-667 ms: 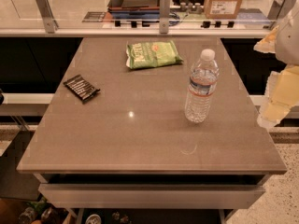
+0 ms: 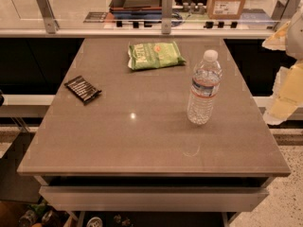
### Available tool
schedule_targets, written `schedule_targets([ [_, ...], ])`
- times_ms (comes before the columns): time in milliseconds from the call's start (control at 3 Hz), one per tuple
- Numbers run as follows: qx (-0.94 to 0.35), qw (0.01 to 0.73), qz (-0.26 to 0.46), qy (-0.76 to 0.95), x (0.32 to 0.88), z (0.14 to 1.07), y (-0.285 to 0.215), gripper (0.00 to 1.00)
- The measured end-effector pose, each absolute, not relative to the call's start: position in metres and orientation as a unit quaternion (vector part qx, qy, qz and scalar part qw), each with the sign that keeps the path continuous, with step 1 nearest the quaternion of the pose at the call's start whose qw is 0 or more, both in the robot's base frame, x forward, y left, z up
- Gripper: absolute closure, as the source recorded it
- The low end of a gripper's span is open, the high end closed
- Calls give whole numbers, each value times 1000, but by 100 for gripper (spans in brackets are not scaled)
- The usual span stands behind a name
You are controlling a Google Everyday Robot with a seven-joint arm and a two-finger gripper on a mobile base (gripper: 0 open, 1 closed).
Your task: Pick water bottle
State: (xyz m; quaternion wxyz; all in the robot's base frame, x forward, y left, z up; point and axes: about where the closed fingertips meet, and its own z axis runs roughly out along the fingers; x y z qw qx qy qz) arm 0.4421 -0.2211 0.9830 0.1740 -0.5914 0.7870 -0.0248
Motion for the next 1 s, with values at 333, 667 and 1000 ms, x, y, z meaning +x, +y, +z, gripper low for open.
schedule_targets([
  [333, -533, 213, 8, 819, 447, 992, -242, 0],
  [667, -476, 287, 56, 830, 445, 996, -258, 0],
  [1000, -432, 371, 96, 816, 448, 1009, -265, 0],
])
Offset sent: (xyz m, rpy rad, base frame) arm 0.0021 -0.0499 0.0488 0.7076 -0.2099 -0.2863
